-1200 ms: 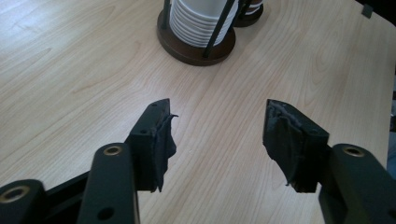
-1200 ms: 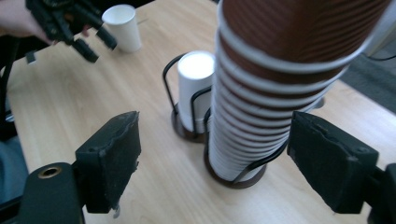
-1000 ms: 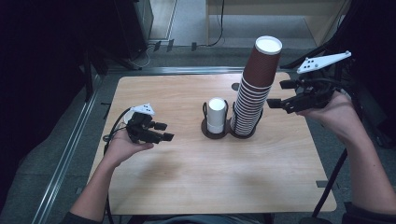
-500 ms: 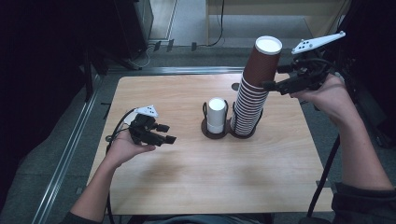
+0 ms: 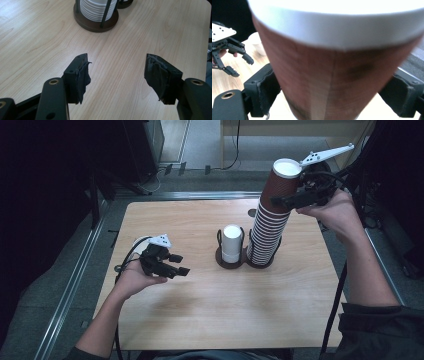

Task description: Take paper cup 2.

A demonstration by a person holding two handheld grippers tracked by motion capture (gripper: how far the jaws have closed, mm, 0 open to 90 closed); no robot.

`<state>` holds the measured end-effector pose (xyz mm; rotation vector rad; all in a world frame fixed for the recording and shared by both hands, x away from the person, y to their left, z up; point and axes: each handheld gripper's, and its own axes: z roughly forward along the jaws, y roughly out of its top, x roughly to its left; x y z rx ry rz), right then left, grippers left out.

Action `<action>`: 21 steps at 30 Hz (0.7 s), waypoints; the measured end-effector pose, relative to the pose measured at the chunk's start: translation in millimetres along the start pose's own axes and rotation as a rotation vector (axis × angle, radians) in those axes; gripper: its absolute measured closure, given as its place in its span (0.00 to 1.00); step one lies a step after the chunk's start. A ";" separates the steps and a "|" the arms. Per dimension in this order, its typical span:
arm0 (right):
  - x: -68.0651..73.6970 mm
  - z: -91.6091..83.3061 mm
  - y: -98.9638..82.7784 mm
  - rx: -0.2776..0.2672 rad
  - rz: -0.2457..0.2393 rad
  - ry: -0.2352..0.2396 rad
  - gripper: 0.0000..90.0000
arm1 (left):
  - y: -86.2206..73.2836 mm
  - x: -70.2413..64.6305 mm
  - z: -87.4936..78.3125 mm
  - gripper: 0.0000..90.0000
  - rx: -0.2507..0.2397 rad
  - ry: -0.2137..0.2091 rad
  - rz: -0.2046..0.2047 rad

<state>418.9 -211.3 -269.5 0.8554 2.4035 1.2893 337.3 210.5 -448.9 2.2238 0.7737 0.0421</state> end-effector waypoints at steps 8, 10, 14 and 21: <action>1.8 -1.3 3.5 0.005 -0.033 -0.011 0.15 | -0.5 -0.2 0.1 0.40 0.002 0.000 0.004; 2.4 -1.7 4.7 0.009 -0.039 -0.014 0.15 | -0.4 0.0 -0.2 0.40 0.002 0.002 0.005; 3.3 -2.0 8.0 0.032 -0.046 -0.021 0.16 | -0.5 0.6 -0.6 0.40 0.001 0.003 0.003; 3.9 -1.9 10.4 0.048 -0.048 -0.023 0.16 | -0.8 1.0 -0.8 0.40 0.004 0.005 0.003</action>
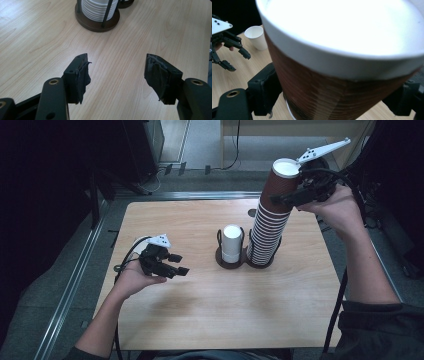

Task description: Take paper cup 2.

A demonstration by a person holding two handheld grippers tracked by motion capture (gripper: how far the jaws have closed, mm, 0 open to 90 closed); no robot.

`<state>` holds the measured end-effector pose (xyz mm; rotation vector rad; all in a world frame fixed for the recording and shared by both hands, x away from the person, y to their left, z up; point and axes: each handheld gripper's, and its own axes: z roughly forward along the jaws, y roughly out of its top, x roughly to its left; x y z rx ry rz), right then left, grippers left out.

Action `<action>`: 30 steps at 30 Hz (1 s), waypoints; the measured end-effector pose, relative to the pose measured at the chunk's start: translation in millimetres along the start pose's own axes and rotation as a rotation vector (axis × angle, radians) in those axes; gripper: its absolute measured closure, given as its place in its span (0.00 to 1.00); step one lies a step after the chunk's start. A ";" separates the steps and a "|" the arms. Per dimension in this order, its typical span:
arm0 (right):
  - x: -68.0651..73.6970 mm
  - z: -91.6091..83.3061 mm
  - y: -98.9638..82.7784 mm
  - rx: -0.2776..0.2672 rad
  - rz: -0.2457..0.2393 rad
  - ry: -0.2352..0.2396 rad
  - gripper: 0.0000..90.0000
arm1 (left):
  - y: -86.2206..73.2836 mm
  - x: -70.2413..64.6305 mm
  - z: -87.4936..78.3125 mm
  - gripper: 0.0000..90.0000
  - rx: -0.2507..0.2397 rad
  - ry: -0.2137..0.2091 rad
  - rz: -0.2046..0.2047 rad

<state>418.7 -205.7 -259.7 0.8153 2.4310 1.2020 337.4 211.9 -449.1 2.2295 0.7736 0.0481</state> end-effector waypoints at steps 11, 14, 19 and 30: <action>1.3 -2.6 3.2 -0.008 -0.020 -0.013 0.17 | 0.0 -0.5 0.9 0.40 -0.003 0.003 -0.001; 0.7 -9.2 6.5 -0.050 -0.005 -0.009 0.18 | 0.0 -0.6 1.3 0.40 0.001 0.002 0.002; 2.1 -15.8 13.9 -0.044 -0.012 -0.013 0.18 | 0.0 -0.9 1.4 0.40 0.008 -0.001 0.007; 8.1 -41.9 35.0 -0.092 -0.026 -0.028 0.19 | -0.3 -0.1 1.1 0.39 0.009 0.000 0.009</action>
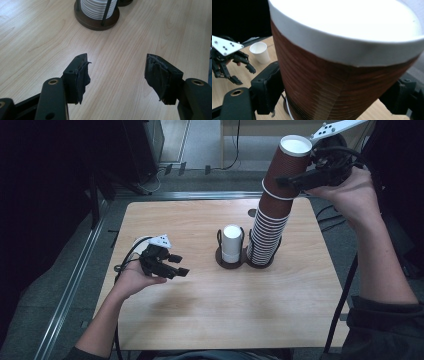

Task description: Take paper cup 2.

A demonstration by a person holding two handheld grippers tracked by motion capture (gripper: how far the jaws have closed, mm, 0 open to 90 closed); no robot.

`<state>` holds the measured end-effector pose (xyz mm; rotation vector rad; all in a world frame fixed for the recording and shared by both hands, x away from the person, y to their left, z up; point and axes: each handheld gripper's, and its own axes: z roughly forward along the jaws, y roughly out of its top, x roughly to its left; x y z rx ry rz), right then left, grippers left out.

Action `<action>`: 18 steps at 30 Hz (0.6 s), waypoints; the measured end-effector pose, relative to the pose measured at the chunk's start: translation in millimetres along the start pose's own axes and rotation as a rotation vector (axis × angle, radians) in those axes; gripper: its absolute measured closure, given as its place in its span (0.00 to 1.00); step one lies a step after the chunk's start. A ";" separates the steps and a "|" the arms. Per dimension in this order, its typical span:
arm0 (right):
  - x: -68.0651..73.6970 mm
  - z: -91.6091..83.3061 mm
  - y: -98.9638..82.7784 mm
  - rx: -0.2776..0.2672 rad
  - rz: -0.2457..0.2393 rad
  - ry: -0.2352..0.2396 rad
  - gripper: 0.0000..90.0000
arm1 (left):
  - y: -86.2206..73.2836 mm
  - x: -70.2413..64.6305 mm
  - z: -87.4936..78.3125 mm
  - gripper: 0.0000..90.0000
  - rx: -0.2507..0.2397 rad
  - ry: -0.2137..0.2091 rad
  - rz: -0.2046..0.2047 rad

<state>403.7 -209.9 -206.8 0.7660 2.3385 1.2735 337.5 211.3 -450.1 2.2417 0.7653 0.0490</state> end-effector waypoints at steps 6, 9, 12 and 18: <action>6.8 -18.4 14.9 -0.032 -0.031 -0.025 0.18 | -0.1 0.6 -0.8 0.38 -0.004 0.001 -0.006; 9.5 -24.4 19.4 -0.048 -0.037 -0.019 0.19 | 0.0 0.5 -0.8 0.38 -0.006 0.001 -0.008; 18.4 -32.9 26.3 -0.060 -0.059 0.000 0.19 | 0.2 0.2 -0.8 0.37 -0.011 0.002 -0.008; 34.1 -34.1 27.6 -0.050 -0.083 0.061 0.18 | 1.4 -0.3 -2.6 0.36 -0.027 0.000 -0.010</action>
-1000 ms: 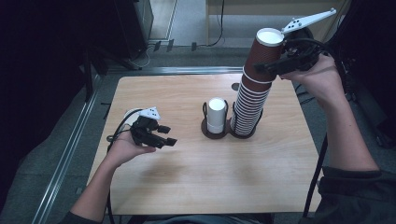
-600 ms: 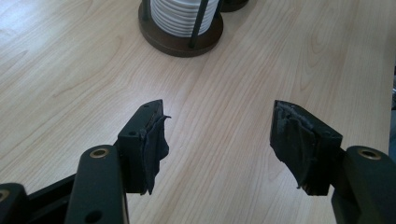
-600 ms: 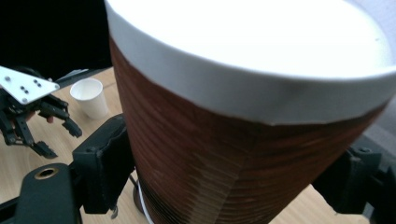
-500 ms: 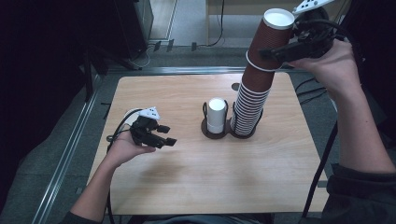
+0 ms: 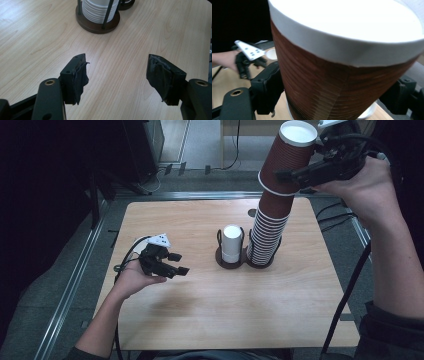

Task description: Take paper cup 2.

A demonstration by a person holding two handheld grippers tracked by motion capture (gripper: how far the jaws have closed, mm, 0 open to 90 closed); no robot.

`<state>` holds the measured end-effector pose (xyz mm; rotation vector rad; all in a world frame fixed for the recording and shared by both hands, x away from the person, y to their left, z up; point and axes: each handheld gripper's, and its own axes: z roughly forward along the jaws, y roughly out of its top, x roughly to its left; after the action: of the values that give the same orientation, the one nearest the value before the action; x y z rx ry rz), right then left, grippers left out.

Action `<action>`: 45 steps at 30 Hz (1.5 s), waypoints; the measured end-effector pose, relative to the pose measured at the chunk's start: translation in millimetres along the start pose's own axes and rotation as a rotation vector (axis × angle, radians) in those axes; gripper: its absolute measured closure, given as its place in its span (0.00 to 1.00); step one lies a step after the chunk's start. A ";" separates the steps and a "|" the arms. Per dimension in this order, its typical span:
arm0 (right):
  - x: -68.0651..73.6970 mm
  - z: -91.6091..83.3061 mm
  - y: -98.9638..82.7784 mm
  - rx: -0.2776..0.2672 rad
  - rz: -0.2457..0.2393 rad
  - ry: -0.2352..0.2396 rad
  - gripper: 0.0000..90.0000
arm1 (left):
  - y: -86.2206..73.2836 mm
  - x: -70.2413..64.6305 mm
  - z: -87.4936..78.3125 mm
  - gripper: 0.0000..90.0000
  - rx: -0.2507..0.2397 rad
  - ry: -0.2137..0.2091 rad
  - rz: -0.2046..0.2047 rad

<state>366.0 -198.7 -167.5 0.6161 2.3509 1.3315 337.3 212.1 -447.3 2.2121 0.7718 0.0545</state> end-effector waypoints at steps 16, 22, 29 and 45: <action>48.1 19.2 -14.9 -0.008 -0.034 0.174 0.18 | 2.1 -2.9 -1.1 0.37 -0.019 -0.022 0.009; 57.8 36.8 -38.4 0.013 -0.035 0.215 0.18 | 2.6 -4.2 -0.7 0.38 -0.020 -0.027 0.011; 64.7 54.5 -66.9 0.043 -0.034 0.233 0.18 | 2.9 -6.8 0.5 0.41 -0.016 -0.030 0.012; 82.4 99.1 -132.6 0.080 0.002 0.291 0.18 | 1.5 -13.0 3.5 0.54 -0.014 -0.025 0.042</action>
<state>322.7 -145.1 -339.1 0.4738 2.6445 1.4161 328.4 202.0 -446.1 2.2122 0.7090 0.0527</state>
